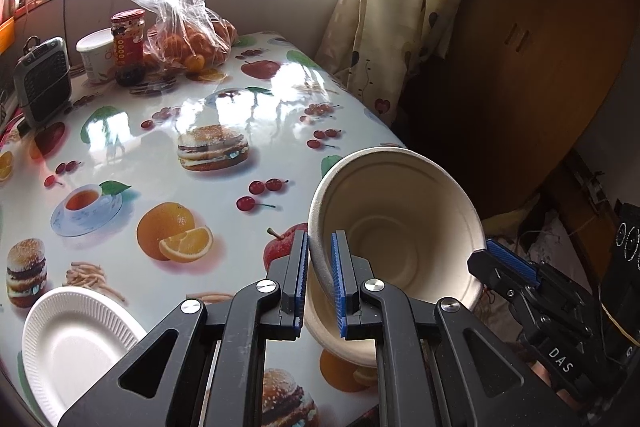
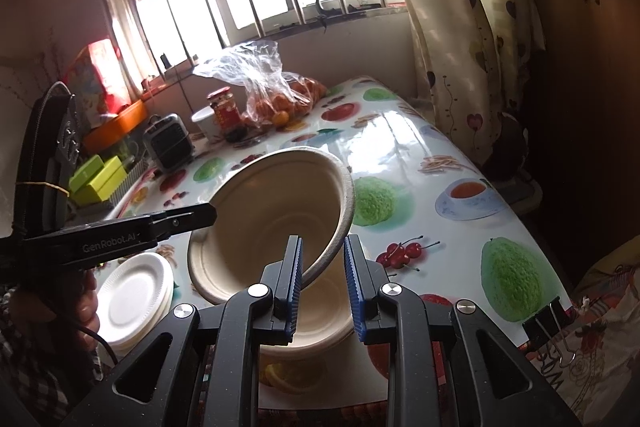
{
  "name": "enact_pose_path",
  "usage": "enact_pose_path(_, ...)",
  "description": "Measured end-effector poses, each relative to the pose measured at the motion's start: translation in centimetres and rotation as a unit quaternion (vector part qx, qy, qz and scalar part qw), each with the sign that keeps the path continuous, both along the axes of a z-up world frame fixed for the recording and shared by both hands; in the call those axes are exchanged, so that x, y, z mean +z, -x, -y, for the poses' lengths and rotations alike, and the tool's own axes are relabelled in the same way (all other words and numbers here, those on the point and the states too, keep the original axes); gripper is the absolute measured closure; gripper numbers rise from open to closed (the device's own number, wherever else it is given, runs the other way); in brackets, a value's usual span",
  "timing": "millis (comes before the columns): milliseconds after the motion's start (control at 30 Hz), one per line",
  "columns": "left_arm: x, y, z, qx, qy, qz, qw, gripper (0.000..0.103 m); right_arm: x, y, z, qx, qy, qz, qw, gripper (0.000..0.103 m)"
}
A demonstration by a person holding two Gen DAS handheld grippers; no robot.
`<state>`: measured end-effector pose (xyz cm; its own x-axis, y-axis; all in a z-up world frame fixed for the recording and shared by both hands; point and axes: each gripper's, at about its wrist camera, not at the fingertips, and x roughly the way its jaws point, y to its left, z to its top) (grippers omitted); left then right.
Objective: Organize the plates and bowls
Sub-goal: 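Lower the held beige bowl into the nested beige bowls with both grippers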
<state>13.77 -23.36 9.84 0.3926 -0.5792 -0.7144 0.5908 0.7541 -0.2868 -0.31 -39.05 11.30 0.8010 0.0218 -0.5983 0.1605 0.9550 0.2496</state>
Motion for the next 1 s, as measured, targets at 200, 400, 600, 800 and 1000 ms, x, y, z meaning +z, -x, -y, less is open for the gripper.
enact_pose_path(200,-0.2,0.6,-0.5,0.001,-0.001,0.001,1.0,0.092,-0.3,0.6,-0.6,0.0,-0.001,-0.001,1.0,0.082)
enact_pose_path(400,-0.8,0.9,-0.6,-0.001,-0.003,-0.007,1.0,0.092,-1.0,1.0,-0.9,-0.003,-0.006,-0.008,1.0,0.082)
enact_pose_path(600,-1.5,1.1,-0.5,-0.004,-0.008,-0.012,0.9999,0.092,-1.6,1.4,-0.7,-0.007,-0.012,-0.014,1.0,0.082)
enact_pose_path(800,-2.2,1.3,-0.1,-0.006,-0.015,-0.019,0.9997,0.092,-2.2,1.8,-0.4,-0.011,-0.018,-0.018,1.0,0.082)
enact_pose_path(1000,-2.9,1.4,0.2,-0.007,-0.017,-0.027,0.9995,0.092,-2.9,1.8,0.1,-0.016,-0.024,-0.025,0.999,0.082)
